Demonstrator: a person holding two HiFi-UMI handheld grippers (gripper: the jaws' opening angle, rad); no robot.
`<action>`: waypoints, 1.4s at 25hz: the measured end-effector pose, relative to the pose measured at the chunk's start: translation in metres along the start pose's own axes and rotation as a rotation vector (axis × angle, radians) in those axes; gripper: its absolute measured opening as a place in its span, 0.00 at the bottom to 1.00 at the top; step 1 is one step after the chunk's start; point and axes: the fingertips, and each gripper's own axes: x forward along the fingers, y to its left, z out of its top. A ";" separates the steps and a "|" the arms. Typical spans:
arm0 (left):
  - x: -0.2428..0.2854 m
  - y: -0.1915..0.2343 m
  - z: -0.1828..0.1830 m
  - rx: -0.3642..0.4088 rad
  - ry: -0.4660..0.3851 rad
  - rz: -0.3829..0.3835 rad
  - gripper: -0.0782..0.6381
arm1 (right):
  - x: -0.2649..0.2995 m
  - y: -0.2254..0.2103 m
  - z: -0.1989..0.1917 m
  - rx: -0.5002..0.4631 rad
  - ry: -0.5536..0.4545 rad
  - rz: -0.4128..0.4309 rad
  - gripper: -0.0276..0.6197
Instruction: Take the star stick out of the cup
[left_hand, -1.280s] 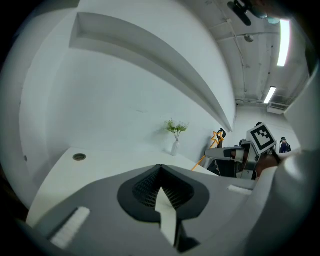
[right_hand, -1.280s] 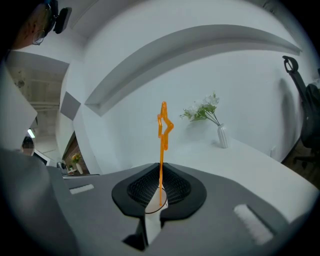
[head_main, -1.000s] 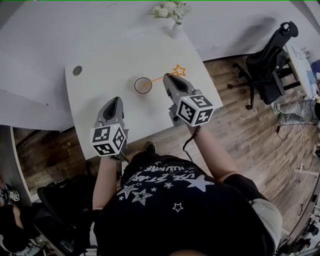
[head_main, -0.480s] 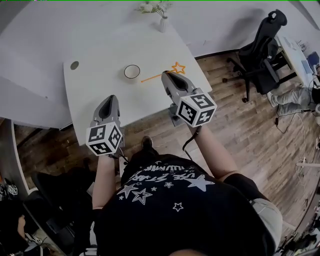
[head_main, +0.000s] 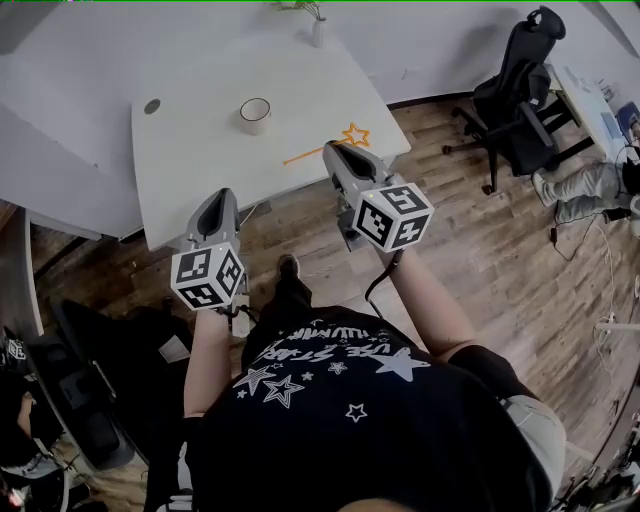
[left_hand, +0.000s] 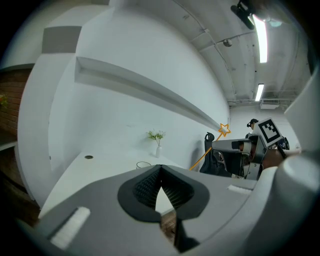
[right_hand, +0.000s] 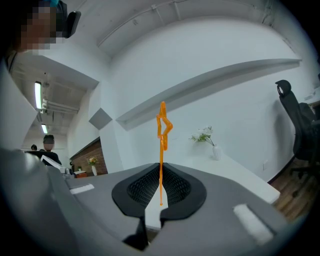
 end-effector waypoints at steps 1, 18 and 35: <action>-0.009 -0.005 -0.002 0.001 0.002 0.002 0.11 | -0.009 0.004 -0.003 0.000 0.006 0.002 0.09; -0.112 -0.084 -0.054 0.006 0.035 0.006 0.11 | -0.139 0.037 -0.065 -0.028 0.129 0.025 0.09; -0.138 -0.091 -0.063 0.002 0.032 0.026 0.11 | -0.156 0.049 -0.083 -0.023 0.151 0.045 0.09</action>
